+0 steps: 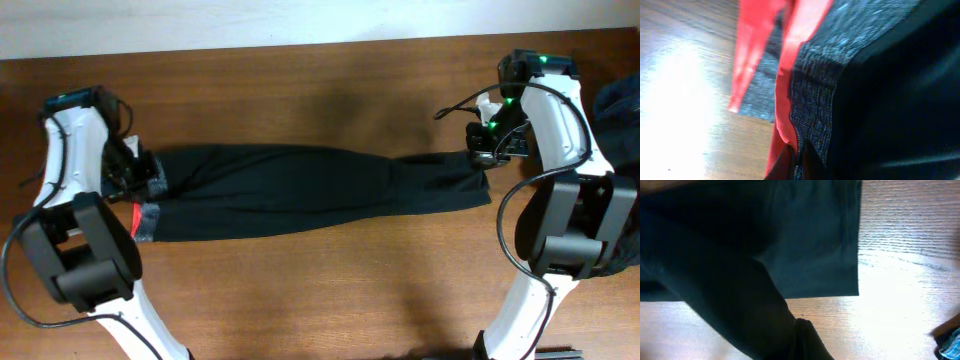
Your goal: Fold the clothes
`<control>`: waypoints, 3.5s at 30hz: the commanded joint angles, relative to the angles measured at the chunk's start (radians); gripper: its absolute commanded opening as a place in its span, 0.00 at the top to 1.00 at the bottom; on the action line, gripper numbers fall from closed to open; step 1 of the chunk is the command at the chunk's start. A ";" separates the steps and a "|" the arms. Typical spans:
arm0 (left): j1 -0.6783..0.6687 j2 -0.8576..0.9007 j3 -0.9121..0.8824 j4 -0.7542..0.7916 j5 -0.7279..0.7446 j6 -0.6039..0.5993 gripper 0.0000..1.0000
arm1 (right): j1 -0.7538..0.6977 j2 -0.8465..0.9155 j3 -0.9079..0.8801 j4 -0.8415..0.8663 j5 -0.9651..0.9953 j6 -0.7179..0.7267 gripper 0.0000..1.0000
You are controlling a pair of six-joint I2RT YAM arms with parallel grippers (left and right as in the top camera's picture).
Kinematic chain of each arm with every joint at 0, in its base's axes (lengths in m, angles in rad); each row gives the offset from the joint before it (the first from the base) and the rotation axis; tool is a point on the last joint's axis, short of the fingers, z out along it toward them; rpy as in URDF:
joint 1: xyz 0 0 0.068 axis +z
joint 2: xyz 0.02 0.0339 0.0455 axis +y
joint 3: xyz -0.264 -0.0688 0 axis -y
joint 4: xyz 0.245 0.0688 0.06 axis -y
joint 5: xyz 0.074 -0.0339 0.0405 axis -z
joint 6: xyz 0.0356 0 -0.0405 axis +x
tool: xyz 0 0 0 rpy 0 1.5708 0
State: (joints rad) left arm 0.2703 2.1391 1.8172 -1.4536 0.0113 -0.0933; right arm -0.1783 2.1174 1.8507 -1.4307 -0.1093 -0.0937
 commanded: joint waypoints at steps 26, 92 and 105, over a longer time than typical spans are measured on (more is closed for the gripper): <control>0.081 -0.029 -0.057 0.038 0.048 0.020 0.95 | -0.097 -0.046 -0.089 0.101 -0.014 0.021 0.95; -0.130 -0.026 -0.135 0.484 -0.169 0.021 1.00 | 0.192 -0.044 -0.230 0.303 -0.168 -0.022 0.96; -0.117 -0.005 -0.135 0.556 -0.185 0.069 1.00 | 0.191 -0.044 -0.230 0.323 -0.168 -0.022 0.95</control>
State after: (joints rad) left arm 0.1432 2.1281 1.6852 -0.9165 -0.1543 -0.0483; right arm 0.0101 2.0876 1.6264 -1.1107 -0.2642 -0.1123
